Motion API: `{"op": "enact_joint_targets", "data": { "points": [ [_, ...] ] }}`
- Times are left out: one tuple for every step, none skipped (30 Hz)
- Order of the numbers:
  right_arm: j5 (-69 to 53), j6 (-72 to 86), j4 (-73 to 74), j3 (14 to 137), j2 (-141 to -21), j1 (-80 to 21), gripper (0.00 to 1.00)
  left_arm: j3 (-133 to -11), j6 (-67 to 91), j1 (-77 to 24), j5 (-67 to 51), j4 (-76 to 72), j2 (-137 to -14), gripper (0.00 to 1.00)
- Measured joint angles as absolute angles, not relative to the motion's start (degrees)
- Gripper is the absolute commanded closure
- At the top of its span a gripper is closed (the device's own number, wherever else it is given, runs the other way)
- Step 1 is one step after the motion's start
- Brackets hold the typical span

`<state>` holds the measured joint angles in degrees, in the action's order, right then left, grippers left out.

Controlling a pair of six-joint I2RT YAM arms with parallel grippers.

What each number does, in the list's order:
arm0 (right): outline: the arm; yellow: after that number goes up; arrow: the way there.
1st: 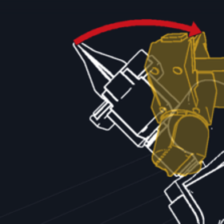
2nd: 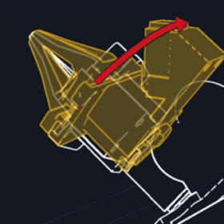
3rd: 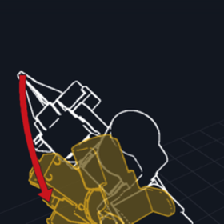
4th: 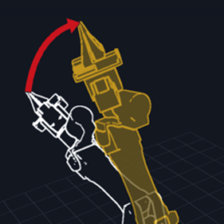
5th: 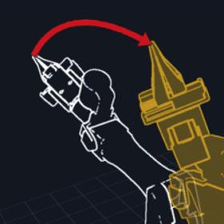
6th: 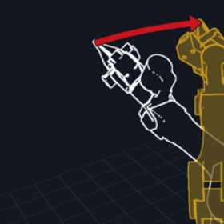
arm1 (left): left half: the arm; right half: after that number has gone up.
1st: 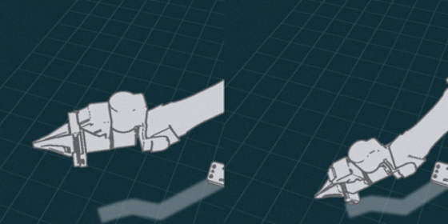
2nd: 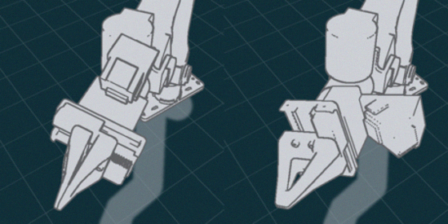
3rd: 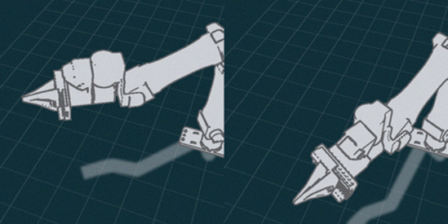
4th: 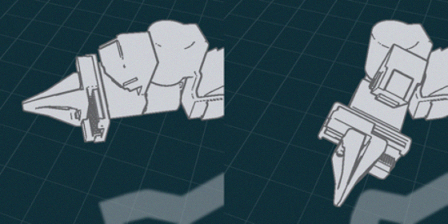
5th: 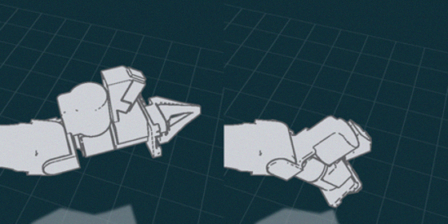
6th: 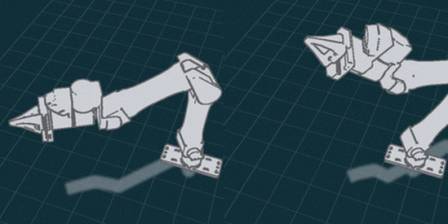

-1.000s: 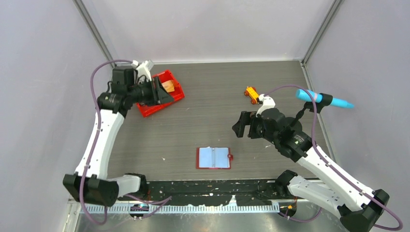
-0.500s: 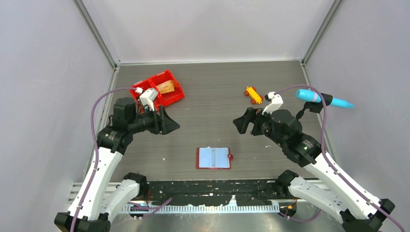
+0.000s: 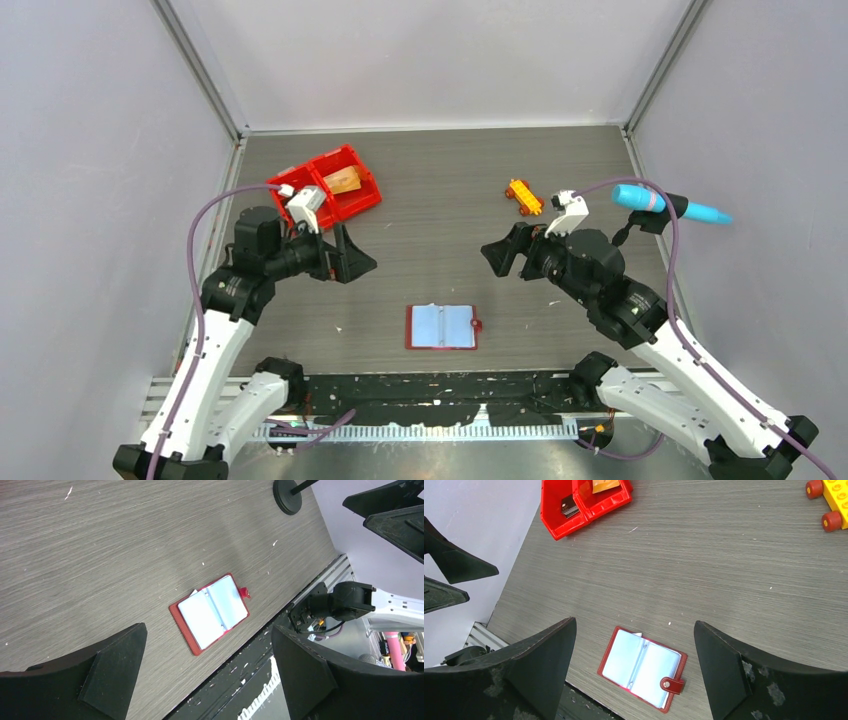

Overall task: Take the credit cards out of the card holder
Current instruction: Reset both arms

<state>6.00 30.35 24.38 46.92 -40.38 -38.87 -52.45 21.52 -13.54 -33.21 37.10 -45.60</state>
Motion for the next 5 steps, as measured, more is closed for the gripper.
{"op": "enact_joint_targets", "data": {
  "points": [
    [6.02,30.35,24.40,46.92,-40.38,-38.87,0.05,-52.45,21.45,-13.54,-33.19,37.08,-45.63,0.01],
    [6.02,30.35,24.38,46.92,-40.38,-38.87,0.05,-52.45,21.37,-13.54,-33.12,37.08,-45.63,0.01],
    [6.02,30.35,24.40,46.92,-40.38,-38.87,0.05,-52.45,21.21,-13.54,-33.06,37.08,-45.63,0.01],
    [6.04,30.35,24.40,46.92,-40.40,-38.87,0.05,-52.45,20.99,-13.54,-33.04,37.08,-45.63,0.01],
    [6.04,30.35,24.38,46.92,-40.42,-38.87,0.05,-52.45,20.91,-13.54,-33.01,37.08,-45.63,0.01]
  ]
}}
